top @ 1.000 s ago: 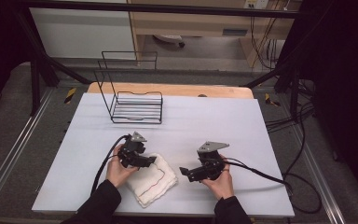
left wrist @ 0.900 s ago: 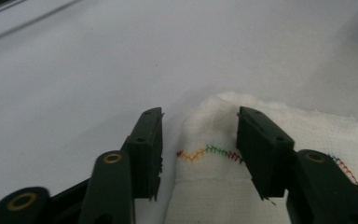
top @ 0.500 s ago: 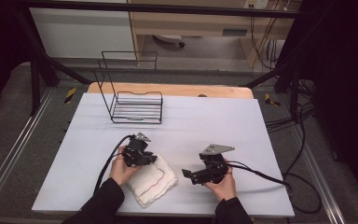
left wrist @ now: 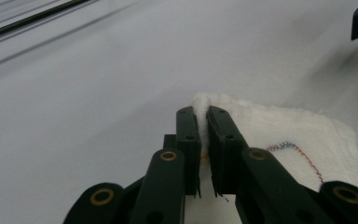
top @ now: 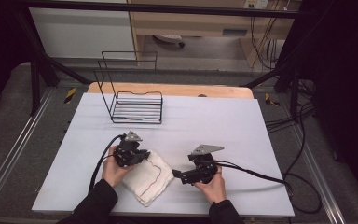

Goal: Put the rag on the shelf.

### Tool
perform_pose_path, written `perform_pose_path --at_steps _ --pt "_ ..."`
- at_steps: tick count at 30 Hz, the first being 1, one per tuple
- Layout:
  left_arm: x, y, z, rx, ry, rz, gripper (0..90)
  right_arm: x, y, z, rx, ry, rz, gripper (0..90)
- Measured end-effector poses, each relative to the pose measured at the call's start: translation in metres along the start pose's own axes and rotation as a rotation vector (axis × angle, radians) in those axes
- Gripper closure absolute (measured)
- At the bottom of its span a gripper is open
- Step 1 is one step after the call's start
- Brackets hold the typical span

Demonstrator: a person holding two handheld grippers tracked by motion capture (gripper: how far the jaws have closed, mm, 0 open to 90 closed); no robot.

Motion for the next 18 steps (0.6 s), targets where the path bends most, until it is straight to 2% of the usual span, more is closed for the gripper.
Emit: perform_pose_path --at_steps 2,4,7,12,14,16,18 --pt "0.005 0.002 -0.003 -0.008 -0.013 -0.009 83.4 -0.005 0.005 0.007 -0.009 0.000 0.006 11.0" --pt "0.012 0.004 -0.004 -0.011 -0.024 -0.025 83.4 -0.009 0.007 0.014 0.006 0.010 0.002 12.2" --pt "0.017 0.008 -0.005 -0.023 -0.025 -0.032 83.4 -0.014 0.008 0.025 0.020 0.026 0.032 15.5" --pt "0.020 0.008 -0.006 -0.027 -0.040 -0.034 83.2 -0.022 0.011 0.040 0.048 0.054 0.050 26.0" --pt "0.020 0.009 -0.006 -0.026 -0.043 -0.034 83.1 -0.022 0.012 0.044 0.039 0.060 0.053 30.3" --pt "0.020 0.009 -0.006 -0.028 -0.045 -0.034 83.0 -0.022 0.012 0.047 0.034 0.065 0.076 33.5" --pt "0.021 0.009 -0.006 -0.025 -0.046 -0.037 82.9 -0.019 0.012 0.050 0.042 0.077 0.070 36.7"
Point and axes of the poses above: each handheld gripper's, and its own axes: z roughly forward along the jaws, x roughly out of its underside, y roughly to its left, the point moved 4 cm from there along z, roughly forward along the jaws, and after that the axes turned 15 degrees about y, right-handed, at the moved point
